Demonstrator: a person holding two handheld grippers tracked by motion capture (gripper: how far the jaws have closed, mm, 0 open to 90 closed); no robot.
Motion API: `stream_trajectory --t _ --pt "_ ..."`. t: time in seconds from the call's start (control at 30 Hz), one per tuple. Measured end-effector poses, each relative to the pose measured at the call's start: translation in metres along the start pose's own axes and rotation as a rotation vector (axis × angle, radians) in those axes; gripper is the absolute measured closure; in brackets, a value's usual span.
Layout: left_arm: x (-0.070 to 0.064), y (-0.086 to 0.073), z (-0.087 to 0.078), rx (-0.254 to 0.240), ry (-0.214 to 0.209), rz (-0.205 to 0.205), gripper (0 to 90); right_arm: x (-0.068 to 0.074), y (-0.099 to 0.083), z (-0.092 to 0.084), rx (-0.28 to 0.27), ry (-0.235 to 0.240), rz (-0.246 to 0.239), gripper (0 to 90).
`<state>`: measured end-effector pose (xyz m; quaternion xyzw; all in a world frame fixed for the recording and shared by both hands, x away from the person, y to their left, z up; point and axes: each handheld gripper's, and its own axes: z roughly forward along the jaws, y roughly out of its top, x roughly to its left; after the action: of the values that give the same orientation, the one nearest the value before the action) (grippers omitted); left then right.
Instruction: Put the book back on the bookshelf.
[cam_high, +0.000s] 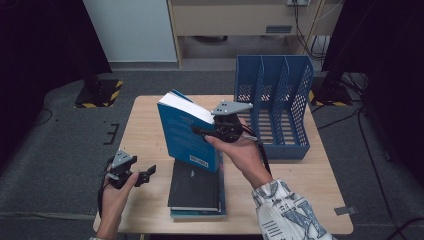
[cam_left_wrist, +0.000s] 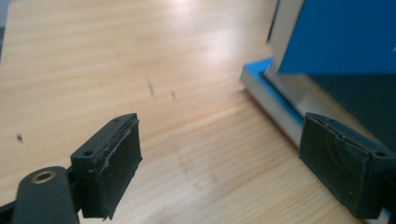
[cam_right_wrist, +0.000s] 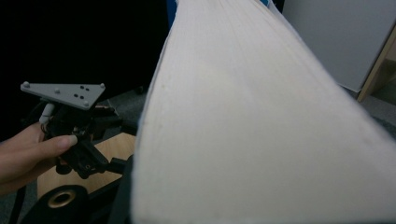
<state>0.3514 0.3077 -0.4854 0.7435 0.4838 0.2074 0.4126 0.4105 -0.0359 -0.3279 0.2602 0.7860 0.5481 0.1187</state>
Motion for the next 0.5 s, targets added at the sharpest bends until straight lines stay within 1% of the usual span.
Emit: stream_trajectory --t 0.03,0.07,0.1,0.17,0.2,0.23,0.27,0.3,0.4,0.43,0.47,0.5 --pt "0.003 -0.003 0.002 0.011 -0.002 -0.011 12.4 -0.002 0.000 0.000 -0.001 -0.001 0.014 60.6" --pt "0.007 -0.006 0.002 0.018 0.004 -0.025 12.4 -0.006 0.001 0.001 -0.001 -0.005 0.040 60.7" --pt "0.007 -0.006 0.002 0.018 0.004 -0.025 12.4 -0.006 0.001 0.001 -0.001 -0.005 0.040 60.7" --pt "0.011 -0.008 0.002 0.015 0.008 -0.049 12.4 -0.009 0.002 0.002 0.000 -0.007 0.055 60.8" --pt "0.012 -0.008 0.002 0.017 0.009 -0.054 12.4 -0.012 0.003 0.002 0.000 -0.009 0.075 60.8" --pt "0.013 -0.010 0.003 0.025 0.010 -0.061 12.4 -0.013 0.003 0.003 0.000 -0.010 0.084 60.9" --pt "0.013 -0.010 0.003 0.025 0.010 -0.061 12.4 -0.014 0.004 0.003 0.003 -0.009 0.094 60.8" --pt "0.013 -0.011 0.003 0.029 0.009 -0.063 12.4 -0.014 0.004 0.003 0.003 -0.009 0.094 60.8" --pt "0.013 -0.012 0.004 0.037 0.004 -0.065 12.4 -0.017 0.005 0.003 0.004 -0.004 0.135 60.7" --pt "0.013 -0.012 0.004 0.045 0.004 -0.066 12.4 -0.019 0.006 0.003 0.003 -0.002 0.165 60.7" --pt "0.013 -0.012 0.004 0.045 0.004 -0.066 12.4 -0.019 0.006 0.003 0.003 -0.002 0.165 60.7" --pt "0.013 -0.012 0.005 0.049 0.002 -0.064 12.4 -0.020 0.006 0.003 0.003 -0.002 0.179 60.8"
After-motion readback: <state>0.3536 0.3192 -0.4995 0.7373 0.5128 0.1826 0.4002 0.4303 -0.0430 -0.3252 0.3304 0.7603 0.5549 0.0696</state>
